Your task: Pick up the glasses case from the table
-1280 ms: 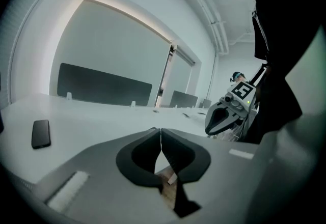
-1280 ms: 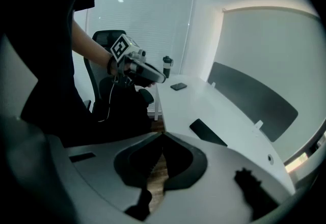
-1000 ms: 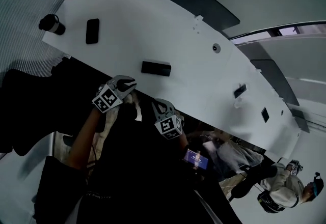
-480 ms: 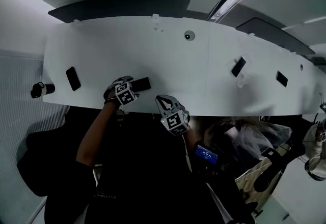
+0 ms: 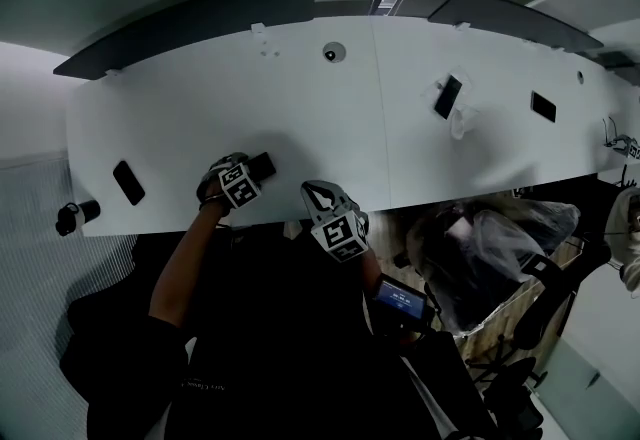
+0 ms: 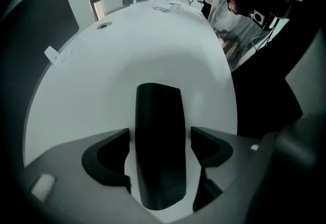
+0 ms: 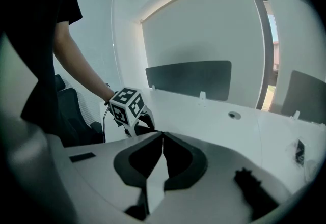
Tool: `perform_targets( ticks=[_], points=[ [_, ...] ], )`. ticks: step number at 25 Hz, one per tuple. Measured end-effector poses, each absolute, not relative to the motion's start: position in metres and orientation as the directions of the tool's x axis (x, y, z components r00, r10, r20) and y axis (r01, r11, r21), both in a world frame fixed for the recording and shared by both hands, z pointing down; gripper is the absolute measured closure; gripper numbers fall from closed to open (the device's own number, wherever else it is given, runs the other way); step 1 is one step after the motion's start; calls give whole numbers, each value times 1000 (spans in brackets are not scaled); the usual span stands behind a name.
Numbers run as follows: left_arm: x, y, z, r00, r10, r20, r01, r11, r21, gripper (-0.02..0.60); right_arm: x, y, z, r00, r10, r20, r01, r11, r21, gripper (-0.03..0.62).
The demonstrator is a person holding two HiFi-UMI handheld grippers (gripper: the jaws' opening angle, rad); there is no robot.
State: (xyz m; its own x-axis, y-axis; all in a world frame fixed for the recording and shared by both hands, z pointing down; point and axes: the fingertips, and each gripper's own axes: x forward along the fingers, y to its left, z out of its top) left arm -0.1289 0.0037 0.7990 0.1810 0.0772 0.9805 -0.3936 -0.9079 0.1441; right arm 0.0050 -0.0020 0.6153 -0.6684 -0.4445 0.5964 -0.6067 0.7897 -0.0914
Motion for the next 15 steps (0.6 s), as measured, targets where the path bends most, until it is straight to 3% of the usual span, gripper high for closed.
perform_targets(
  ticks=[6,11,15],
  points=[
    [-131,1,799,189,46,981,-397,-910,120,198,-8,-5,619,-669,-455,587,-610,788,-85,586],
    [-127,1,797,127,74,989,-395,-911,119,277,-15,-5,616,-677,-453,580,-605,792,-87,586],
    [-126,3,797,122,74,990,-399,-910,117,285,-17,-7,613,-667,-461,586,-615,784,-83,586]
  ],
)
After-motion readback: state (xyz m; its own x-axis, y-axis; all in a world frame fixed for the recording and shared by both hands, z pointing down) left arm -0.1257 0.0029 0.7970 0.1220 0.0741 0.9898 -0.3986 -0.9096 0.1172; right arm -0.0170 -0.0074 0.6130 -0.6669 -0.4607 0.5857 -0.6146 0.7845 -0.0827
